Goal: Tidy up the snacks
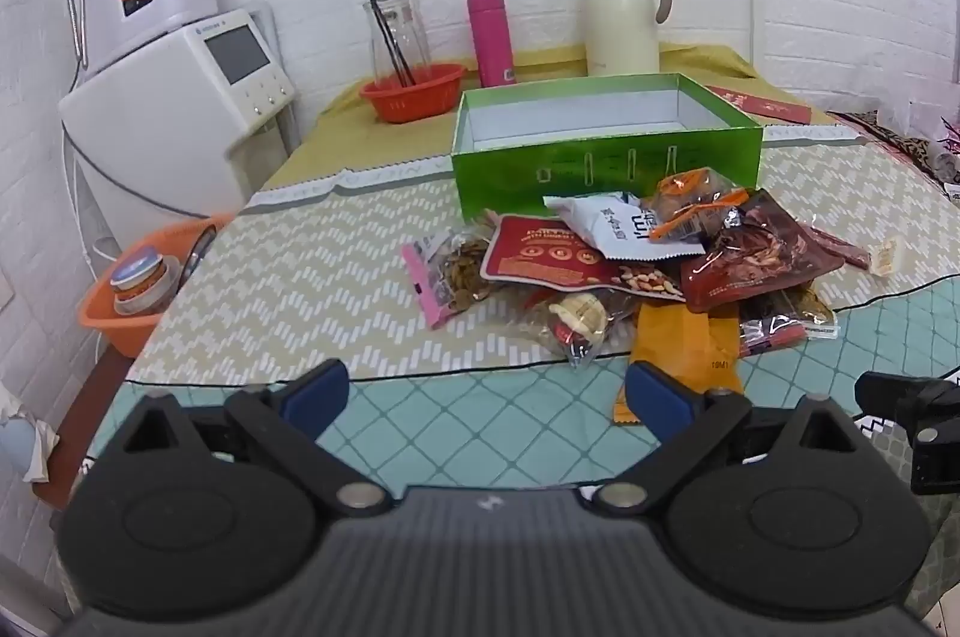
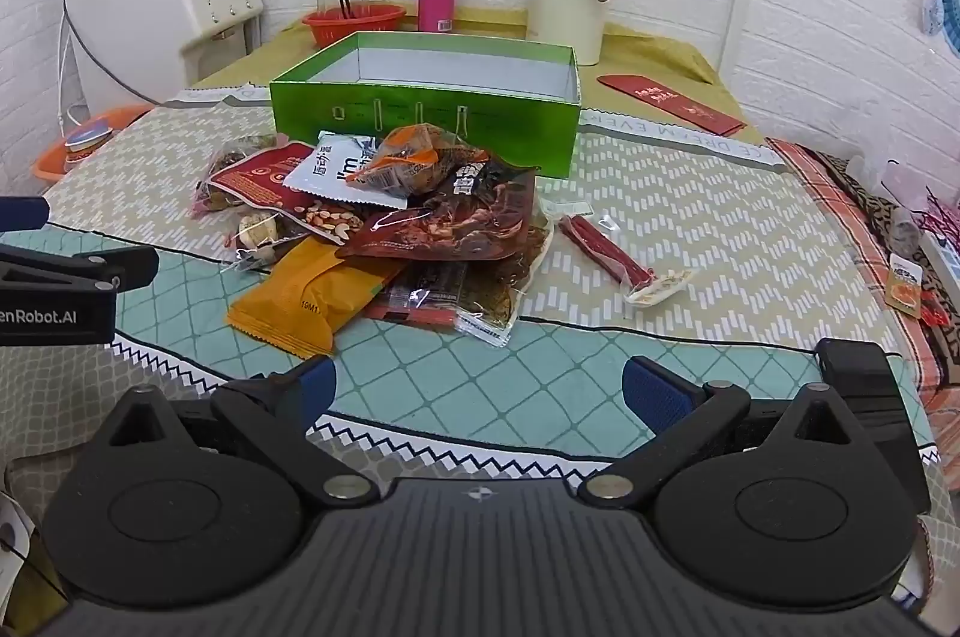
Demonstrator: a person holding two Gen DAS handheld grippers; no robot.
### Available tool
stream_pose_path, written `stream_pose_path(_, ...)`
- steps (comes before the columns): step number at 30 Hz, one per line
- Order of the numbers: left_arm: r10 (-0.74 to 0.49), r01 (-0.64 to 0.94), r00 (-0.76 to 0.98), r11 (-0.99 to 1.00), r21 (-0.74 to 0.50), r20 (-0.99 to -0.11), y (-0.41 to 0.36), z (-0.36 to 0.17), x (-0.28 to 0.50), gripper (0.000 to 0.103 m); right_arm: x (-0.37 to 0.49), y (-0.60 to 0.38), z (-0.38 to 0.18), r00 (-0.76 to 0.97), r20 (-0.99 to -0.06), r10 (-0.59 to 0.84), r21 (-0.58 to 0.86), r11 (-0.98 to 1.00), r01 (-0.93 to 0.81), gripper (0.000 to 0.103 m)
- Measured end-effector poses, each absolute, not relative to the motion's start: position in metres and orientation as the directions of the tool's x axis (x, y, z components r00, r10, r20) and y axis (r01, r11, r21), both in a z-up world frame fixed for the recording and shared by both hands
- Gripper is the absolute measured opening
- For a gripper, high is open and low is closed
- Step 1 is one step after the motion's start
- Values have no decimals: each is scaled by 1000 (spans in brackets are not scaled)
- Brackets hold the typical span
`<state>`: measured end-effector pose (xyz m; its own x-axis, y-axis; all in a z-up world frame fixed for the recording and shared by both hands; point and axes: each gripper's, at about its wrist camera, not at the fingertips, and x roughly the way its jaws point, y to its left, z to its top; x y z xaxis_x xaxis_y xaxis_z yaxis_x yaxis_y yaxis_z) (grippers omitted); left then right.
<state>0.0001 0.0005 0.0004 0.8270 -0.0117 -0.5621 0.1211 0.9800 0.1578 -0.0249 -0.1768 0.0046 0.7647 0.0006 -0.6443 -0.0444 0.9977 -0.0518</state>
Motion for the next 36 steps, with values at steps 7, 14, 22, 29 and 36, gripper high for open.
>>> stream_pose_path(7,-10,117,823,981,152,-568,3,2,5,97,-25,-177,5,767,-642,2,-48,998,-42,103)
stream_pose_path(14,-11,117,824,981,152,-566,4,2,10,97,-17,-177,7,770,-638,3,-46,998,-43,103)
stream_pose_path(22,-12,118,821,982,149,-570,5,1,14,97,-13,-178,6,769,-639,6,-44,998,-45,103)
stream_pose_path(29,-13,116,816,983,142,-579,4,-2,15,97,-11,-176,4,766,-642,10,-39,998,-47,103)
stream_pose_path(36,-17,118,816,983,138,-578,4,-1,14,97,-12,-177,5,770,-638,13,-35,998,-45,103)
